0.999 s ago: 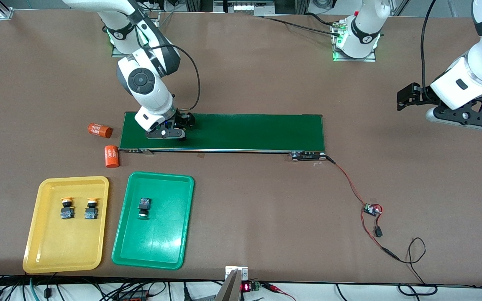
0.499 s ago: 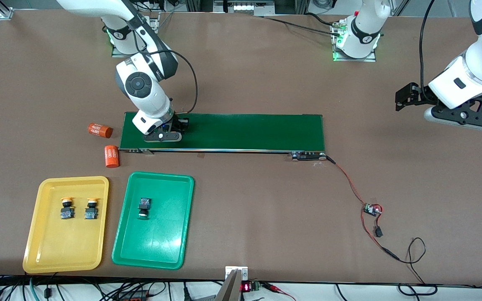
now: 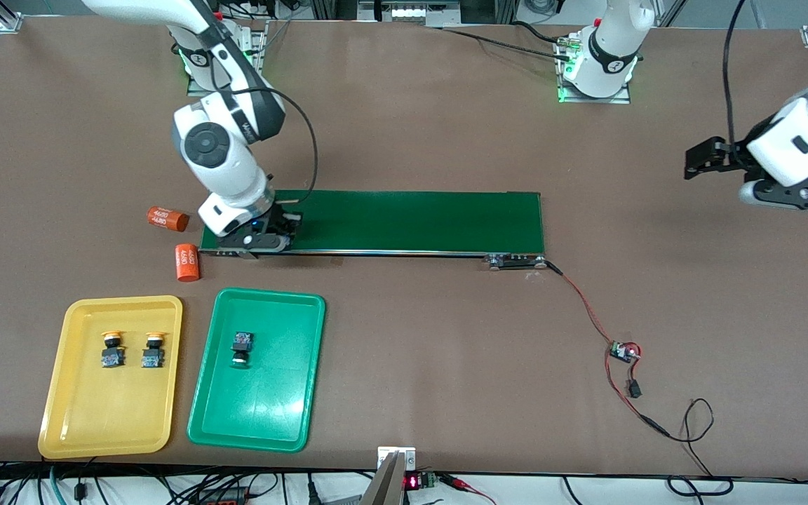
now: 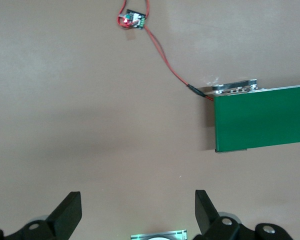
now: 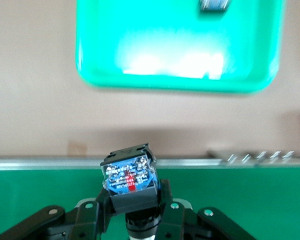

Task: Sort buttons by color to trays
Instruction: 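Grasp the green-capped button with the right gripper and lift it, then lower the button into the green tray and open the right gripper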

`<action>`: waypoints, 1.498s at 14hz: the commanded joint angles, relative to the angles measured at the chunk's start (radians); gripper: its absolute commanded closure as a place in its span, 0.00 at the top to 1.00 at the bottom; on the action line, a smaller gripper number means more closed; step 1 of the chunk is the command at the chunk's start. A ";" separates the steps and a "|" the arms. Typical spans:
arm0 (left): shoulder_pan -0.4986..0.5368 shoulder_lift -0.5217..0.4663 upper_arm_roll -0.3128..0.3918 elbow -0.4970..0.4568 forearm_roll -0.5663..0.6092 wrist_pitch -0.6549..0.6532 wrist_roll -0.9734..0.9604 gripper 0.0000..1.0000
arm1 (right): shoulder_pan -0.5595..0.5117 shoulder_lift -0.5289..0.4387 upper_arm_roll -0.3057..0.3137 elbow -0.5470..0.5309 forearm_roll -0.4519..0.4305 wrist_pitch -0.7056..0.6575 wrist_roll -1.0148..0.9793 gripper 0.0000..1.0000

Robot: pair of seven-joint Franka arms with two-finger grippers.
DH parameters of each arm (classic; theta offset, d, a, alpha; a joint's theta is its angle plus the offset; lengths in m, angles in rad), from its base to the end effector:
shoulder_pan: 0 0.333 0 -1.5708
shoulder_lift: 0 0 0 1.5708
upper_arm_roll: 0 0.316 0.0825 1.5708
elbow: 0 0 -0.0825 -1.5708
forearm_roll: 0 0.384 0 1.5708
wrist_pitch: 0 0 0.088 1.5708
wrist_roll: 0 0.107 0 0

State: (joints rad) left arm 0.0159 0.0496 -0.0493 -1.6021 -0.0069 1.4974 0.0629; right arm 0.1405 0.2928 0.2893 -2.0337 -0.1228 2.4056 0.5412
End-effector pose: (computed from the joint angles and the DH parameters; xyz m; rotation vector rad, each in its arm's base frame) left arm 0.5577 -0.0188 0.5765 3.1171 -0.1504 -0.2409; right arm 0.5505 0.2453 0.3157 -3.0985 0.0614 -0.1323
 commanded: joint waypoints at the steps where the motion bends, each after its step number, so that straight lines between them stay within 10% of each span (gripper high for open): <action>1: 0.010 0.010 -0.012 0.013 -0.015 -0.019 0.008 1.00 | -0.006 0.035 -0.047 0.169 -0.006 -0.066 -0.055 0.05; 10: -0.007 0.062 -0.017 0.067 0.004 0.053 -0.002 1.00 | 0.105 0.454 -0.217 0.660 -0.009 -0.045 -0.064 0.05; 18: -0.007 0.052 -0.020 0.074 0.004 0.050 0.000 1.00 | 0.113 0.638 -0.255 0.745 -0.009 0.102 -0.092 0.08; 19: -0.007 0.050 -0.018 0.076 0.004 0.049 0.000 1.00 | 0.113 0.638 -0.256 0.745 -0.008 0.102 -0.093 0.19; 21: -0.007 0.047 -0.021 0.076 0.002 0.046 -0.002 1.00 | 0.113 0.641 -0.256 0.741 -0.005 0.104 -0.087 0.85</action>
State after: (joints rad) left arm 0.0062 0.1000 -0.0658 -1.5427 -0.0080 1.5570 0.0598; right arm 0.2390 0.9245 0.0472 -1.3193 -0.1236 2.5099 0.4579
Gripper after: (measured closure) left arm 0.000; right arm 0.529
